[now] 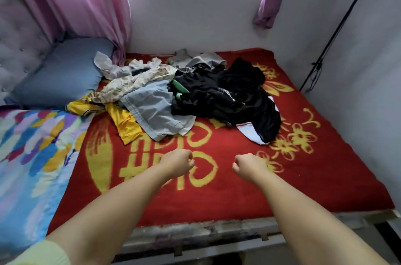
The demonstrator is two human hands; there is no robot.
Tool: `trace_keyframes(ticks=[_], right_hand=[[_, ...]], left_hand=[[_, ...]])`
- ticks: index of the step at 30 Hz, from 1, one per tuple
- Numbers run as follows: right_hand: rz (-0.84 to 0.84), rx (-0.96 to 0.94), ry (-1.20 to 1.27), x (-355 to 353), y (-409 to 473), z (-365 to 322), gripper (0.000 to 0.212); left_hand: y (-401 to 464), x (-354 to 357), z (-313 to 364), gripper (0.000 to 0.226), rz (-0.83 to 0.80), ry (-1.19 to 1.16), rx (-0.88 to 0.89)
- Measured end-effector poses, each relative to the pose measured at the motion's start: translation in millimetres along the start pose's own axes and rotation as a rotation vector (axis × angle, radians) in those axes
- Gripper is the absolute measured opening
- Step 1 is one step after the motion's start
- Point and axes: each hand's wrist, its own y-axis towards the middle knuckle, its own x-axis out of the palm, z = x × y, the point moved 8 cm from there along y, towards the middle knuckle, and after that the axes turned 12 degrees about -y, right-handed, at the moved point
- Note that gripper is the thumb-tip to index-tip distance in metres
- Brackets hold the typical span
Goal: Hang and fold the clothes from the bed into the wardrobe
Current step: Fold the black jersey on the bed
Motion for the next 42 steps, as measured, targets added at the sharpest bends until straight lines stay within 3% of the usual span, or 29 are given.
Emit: trace_keyframes(ticks=[7,12,19,26,29,31,34,36,39,42], right_hand=[[-0.073,-0.031,0.023,27.4,115.3,112.4,0.033],[-0.133,-0.007,-0.003,57.7,193.2,195.6,0.029],[-0.216,-0.027,0.0,146.8,278.2,223.1,0.026],[-0.237,-0.009,-0.093,245.0,338.4,238.4,0.07],[-0.213,-0.004,-0.031,270.5,346.0,236.3,0.06],[-0.081,0.033,0.096,267.2,351.7,236.6,0.051],[0.014,0.109,0.295,248.5,358.8,244.8,0.037],[-0.012,0.068,0.327,235.3,355.3,238.7,0.028],[0.0,-0.06,0.341,211.5,338.0,209.6,0.014],[-0.046,-0.058,0.363,193.1,315.0,187.1,0.01]], left_hand=[[144.4,22.4,54.4,0.03,-0.041,-0.074,-0.117],[235.1,76.5,110.2,0.029,-0.077,-0.129,-0.097],[335.0,176.5,120.1,0.038,-0.239,-0.042,-0.057],[424.8,253.0,129.2,0.056,-0.15,-0.062,0.089],[445.6,277.1,134.5,0.065,-0.144,-0.026,0.196],[453.9,290.4,134.6,0.069,-0.171,0.029,0.243],[457.2,304.0,130.4,0.068,-0.232,0.05,0.218],[456.7,302.0,133.0,0.053,-0.225,-0.04,0.188],[452.3,273.7,142.7,0.014,-0.082,-0.094,0.231],[428.9,245.0,127.3,0.015,-0.1,-0.256,0.147]])
